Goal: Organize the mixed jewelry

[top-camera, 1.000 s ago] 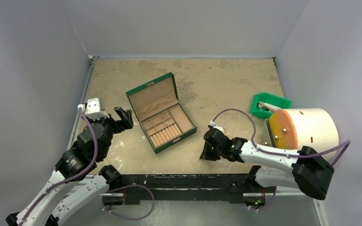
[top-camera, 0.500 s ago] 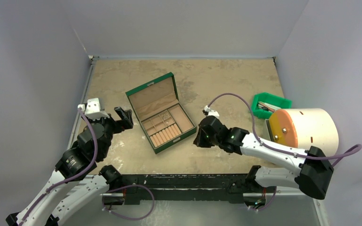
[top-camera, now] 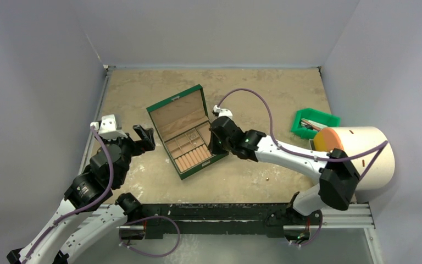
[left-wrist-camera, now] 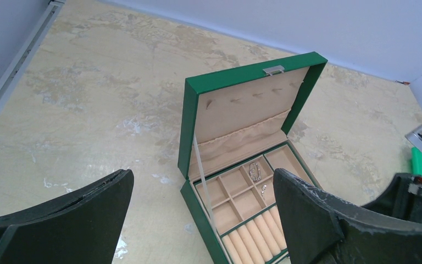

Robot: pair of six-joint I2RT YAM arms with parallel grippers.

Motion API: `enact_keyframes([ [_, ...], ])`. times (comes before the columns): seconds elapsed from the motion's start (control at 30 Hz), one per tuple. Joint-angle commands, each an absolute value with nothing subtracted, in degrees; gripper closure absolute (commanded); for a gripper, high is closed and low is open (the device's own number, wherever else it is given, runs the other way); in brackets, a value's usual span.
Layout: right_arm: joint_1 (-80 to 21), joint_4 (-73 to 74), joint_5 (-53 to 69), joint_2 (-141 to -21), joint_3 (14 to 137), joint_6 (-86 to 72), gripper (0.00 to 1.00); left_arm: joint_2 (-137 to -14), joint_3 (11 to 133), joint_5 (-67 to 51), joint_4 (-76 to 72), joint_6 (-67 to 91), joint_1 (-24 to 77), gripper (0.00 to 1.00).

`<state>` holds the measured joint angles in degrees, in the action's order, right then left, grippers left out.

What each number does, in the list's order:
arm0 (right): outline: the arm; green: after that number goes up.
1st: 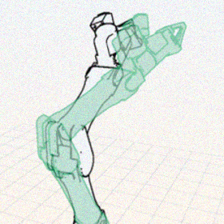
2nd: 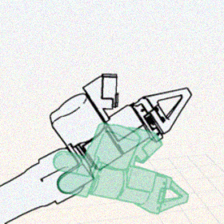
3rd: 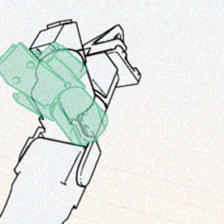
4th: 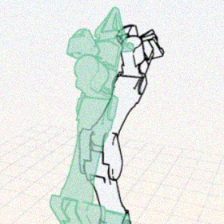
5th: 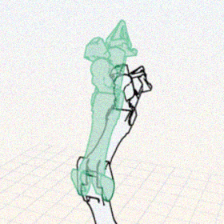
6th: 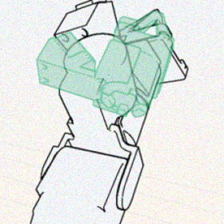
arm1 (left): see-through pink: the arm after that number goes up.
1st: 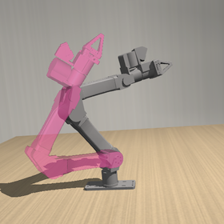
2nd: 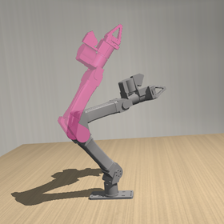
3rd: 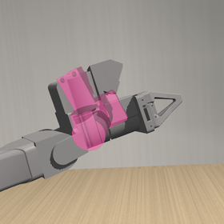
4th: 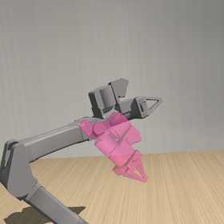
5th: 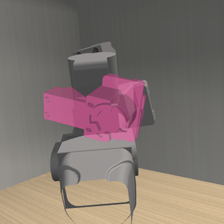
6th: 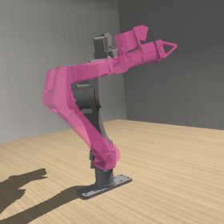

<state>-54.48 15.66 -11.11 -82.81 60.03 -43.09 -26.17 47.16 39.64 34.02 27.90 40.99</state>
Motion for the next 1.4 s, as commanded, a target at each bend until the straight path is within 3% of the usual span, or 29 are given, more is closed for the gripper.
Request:
enact_keyframes([
  [0.0, -54.5, 13.1, -14.0, -86.7, 66.4, -39.2, 1.0, -25.6, 49.2, 39.9, 32.5, 27.9, 40.7, 0.01],
  [0.97, -49.9, 5.8, -6.4, -103.2, 73.2, -44.8, 1.0, -26.5, 49.2, 40.1, 32.4, 27.8, 40.8, 0.02],
  [1.13, -49.1, 5.6, -6.7, -103.4, 72.3, -46.3, 0.96, -26.3, 49.2, 40.2, 32.5, 27.8, 40.8, 0.01],
  [1.37, -48.7, 5.3, -5.5, -103.5, 71.6, -47.1, 0.78, -26.2, 49.2, 40.3, 32.6, 27.9, 40.8, 0.01],
])
